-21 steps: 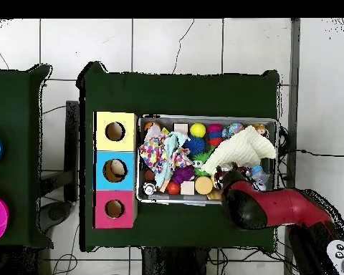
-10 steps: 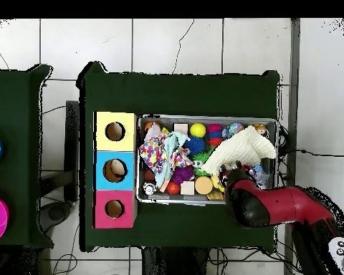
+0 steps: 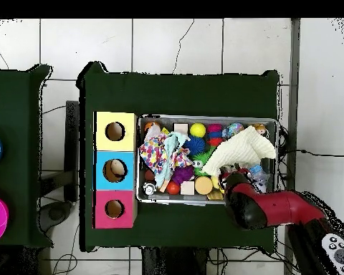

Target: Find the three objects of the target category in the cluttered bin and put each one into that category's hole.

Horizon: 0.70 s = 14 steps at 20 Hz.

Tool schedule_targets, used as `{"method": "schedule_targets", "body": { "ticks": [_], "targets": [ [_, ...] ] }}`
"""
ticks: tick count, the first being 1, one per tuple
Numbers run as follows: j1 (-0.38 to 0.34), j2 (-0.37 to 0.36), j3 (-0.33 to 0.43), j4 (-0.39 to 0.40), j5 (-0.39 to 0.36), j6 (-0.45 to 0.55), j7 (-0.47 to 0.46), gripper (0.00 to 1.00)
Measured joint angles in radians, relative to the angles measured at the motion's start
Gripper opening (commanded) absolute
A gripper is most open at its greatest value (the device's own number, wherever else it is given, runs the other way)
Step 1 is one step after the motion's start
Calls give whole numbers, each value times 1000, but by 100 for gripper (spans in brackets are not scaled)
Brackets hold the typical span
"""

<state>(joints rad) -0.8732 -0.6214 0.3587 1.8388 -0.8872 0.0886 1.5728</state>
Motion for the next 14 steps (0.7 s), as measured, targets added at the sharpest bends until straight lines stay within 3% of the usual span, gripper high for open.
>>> {"method": "schedule_targets", "body": {
  "ticks": [14],
  "targets": [
    [12, 35, -13, 0, 16, -24, 0, 100]
  ]
}}
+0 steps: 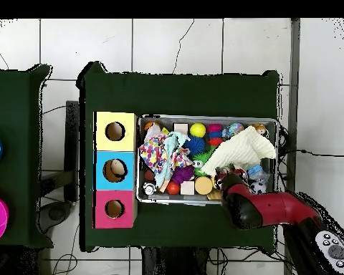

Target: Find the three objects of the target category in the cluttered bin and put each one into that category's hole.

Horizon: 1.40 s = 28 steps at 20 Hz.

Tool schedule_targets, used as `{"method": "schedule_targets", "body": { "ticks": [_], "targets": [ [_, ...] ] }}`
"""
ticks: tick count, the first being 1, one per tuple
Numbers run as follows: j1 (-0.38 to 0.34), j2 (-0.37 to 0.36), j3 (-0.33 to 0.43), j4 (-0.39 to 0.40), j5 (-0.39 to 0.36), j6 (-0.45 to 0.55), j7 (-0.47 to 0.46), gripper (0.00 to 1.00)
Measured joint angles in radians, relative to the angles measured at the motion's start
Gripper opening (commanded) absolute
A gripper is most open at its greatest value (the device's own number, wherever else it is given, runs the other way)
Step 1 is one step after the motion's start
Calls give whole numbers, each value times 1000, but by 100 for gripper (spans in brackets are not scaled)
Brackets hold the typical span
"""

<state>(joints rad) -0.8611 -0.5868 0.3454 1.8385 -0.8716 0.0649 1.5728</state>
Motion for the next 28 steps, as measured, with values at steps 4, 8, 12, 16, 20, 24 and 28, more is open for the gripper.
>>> {"method": "schedule_targets", "body": {
  "ticks": [4, 8, 12, 16, 20, 24, 28],
  "targets": [
    [-5, -5, 5, 15, 63, 40, 0, 100],
    [-41, -7, 52, 59, 147, 92, 0, 100],
    [-76, -5, 105, 104, 209, 126, 0, 100],
    [-91, 0, 142, 144, 248, 154, 0, 100],
    [-106, 3, 195, 190, 278, 159, 0, 100],
    [-124, 3, 251, 220, 281, 159, 0, 100],
    [-148, 3, 315, 243, 281, 159, 0, 100]
  ]
}}
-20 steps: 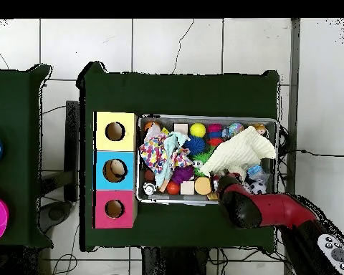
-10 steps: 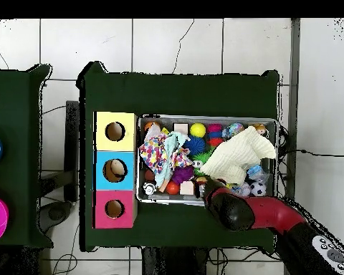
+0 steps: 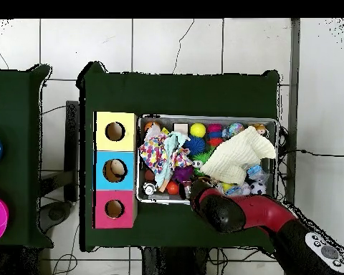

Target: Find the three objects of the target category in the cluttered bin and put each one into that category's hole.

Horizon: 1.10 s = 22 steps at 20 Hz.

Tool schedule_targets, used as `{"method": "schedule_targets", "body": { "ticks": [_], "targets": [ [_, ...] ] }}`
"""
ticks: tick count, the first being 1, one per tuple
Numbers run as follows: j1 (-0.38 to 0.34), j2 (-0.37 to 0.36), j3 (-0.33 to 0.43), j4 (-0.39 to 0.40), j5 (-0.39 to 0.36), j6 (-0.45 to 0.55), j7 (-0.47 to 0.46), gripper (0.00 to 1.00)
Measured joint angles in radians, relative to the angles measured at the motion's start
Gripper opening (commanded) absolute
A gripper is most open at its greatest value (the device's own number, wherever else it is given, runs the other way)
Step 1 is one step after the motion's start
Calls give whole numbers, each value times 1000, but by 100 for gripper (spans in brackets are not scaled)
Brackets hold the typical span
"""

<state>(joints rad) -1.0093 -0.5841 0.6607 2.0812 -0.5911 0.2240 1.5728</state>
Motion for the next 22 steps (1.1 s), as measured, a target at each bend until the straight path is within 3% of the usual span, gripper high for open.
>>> {"method": "schedule_targets", "body": {
  "ticks": [4, 10, 22],
  "targets": [
    [-19, -10, 51, 15, 6, 0, 0, 100],
    [-38, -94, 116, 38, 42, 3, 0, 100],
    [-58, -235, 98, 39, 45, 61, 0, 100]
  ]
}}
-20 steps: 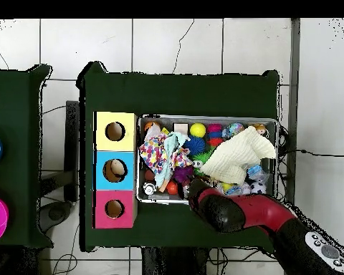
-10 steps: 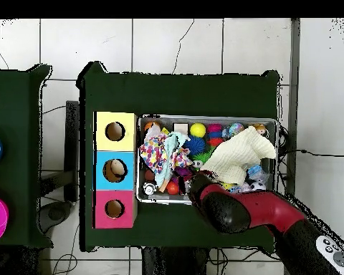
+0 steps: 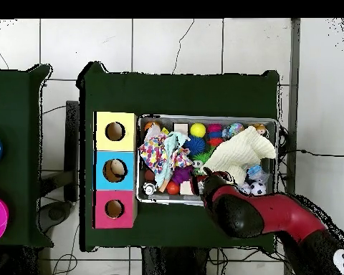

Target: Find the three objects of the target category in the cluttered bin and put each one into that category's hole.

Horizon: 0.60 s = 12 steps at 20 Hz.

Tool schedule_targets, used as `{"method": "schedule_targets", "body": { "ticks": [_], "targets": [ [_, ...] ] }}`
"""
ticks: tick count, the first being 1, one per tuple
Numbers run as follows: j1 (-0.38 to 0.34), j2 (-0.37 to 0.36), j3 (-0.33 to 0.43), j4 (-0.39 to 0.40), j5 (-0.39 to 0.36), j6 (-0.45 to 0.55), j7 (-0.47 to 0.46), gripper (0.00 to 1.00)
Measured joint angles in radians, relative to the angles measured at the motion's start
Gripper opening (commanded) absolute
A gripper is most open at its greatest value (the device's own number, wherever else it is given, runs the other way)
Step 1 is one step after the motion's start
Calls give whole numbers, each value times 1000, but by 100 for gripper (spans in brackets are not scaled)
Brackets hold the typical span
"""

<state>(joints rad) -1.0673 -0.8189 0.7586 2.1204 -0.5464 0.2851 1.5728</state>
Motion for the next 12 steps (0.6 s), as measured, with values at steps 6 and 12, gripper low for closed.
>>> {"method": "schedule_targets", "body": {
  "ticks": [6, 12],
  "targets": [
    [-14, -30, -31, 0, -34, 11, 0, 100],
    [-30, -31, -55, 0, -79, 12, 0, 100]
  ]
}}
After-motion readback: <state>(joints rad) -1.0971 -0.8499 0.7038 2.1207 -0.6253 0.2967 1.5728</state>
